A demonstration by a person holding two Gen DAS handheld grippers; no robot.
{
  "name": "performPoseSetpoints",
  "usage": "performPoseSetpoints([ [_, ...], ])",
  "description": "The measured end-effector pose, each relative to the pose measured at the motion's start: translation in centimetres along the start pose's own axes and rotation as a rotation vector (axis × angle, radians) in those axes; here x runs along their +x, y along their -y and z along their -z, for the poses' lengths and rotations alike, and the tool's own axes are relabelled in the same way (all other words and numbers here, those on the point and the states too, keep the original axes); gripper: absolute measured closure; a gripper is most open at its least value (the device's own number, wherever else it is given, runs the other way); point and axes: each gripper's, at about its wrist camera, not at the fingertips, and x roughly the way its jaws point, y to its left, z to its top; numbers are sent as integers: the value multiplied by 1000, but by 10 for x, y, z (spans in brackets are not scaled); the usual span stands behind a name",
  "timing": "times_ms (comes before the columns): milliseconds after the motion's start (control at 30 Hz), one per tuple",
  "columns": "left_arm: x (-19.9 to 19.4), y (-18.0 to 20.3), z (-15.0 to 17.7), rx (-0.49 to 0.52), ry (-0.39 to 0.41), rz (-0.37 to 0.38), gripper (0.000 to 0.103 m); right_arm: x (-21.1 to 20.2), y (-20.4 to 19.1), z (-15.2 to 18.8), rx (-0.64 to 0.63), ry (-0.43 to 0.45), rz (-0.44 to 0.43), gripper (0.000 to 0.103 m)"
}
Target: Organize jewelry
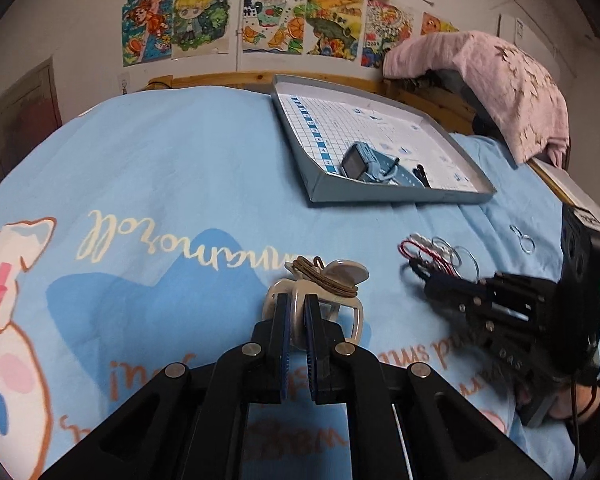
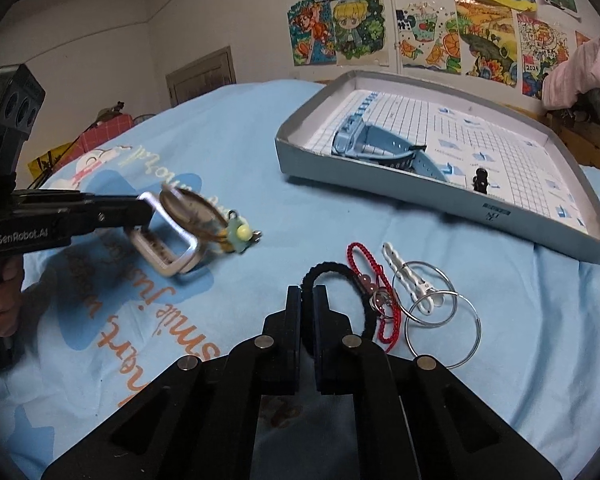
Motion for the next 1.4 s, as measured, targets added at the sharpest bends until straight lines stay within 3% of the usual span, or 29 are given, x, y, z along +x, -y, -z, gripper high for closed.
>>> performPoseSetpoints([
  [667,2,0,38,-103,-247,187,96,-13,6,3,23,38,-24,98],
  [867,2,1,36,-103,-248,170,95,-14,10,5,43,39,-27,98],
  [967,-1,-1,37,-96,-241,161,86,-13,11,6,54,36,-30,98],
  [1067,-4,-7,39,-121,-232,195,79,-11,13,7,62,31,-32,98],
  [1300,-12,-17,35,-141,-195,243,79,-10,11,6,62,27,-27,98],
  [1400,-9,-27,28,-197,-178,282,79,-7,11,6,61,17,-27,98],
])
